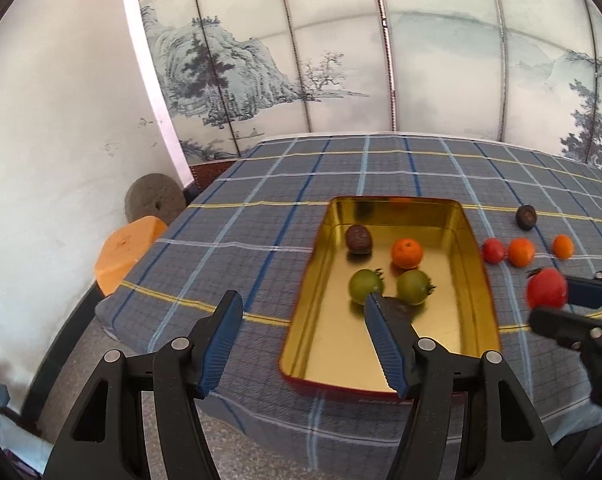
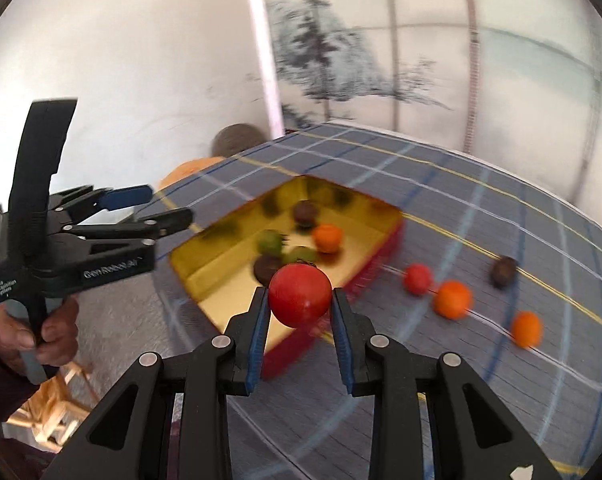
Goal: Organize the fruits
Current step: 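Carry the red tomato into the gold tray and open the right gripper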
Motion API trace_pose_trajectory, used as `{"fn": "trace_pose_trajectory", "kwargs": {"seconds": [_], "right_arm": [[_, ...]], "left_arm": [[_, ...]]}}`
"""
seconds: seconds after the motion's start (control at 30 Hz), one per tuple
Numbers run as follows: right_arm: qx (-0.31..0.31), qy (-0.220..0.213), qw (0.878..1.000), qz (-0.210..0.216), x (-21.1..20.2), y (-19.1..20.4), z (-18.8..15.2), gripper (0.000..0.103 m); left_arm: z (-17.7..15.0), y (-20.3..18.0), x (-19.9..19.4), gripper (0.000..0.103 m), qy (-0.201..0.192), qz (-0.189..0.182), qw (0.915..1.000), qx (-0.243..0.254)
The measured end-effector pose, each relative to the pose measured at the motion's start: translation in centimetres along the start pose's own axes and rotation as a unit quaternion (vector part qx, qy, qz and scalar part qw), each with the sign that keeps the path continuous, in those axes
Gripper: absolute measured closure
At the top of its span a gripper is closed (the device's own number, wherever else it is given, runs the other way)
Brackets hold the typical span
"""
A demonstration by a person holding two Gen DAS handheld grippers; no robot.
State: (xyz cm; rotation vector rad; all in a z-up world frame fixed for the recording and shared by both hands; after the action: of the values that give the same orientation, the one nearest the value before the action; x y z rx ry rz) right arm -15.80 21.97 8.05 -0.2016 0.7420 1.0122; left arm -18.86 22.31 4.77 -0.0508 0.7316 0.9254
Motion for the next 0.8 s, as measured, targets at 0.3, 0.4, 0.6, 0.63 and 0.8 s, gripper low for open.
{"fn": "trace_pose_trajectory", "kwargs": {"seconds": [0.3, 0.4, 0.6, 0.63, 0.8], "right_arm": [[0.009, 0.051, 0.998, 0.026, 6.2, 0.8, 0.2, 0.074], [0.008, 0.069, 0.998, 0.012, 7.9, 0.6, -0.1, 0.074], [0.038, 0.039, 0.999, -0.001, 7.1, -0.8, 1.1, 0.039], [0.041, 0.015, 0.999, -0.001, 5.8, -1.0, 1.8, 0.039], [0.046, -0.071, 0.995, -0.046, -1.4, -3.7, 3.4, 0.034]], "left_arm": [[-1.3, 3.5, 1.1, 0.038, 0.014, 0.018, 0.9995, -0.023], [-1.7, 4.1, 1.2, 0.038, 0.017, 0.022, 0.9994, -0.023], [-2.0, 4.3, 1.1, 0.038, 0.017, 0.020, 0.9994, -0.022], [-2.0, 4.3, 1.0, 0.038, 0.016, 0.018, 0.9995, -0.021], [-1.5, 2.9, -0.1, 0.038, 0.007, -0.008, 0.9999, -0.006]]}}
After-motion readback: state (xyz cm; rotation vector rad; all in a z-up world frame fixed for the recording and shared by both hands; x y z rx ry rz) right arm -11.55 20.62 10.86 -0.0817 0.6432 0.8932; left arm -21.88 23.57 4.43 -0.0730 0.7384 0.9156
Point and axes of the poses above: each gripper's, at about its wrist camera, not at the fingertips, and x roughly the way its jaws point, y to its left, z to its top, the point moved 8 cm from there along x, roughly the way its jaws point, and after that the axes turned 9 degrees about z, right-handed, at the moved point
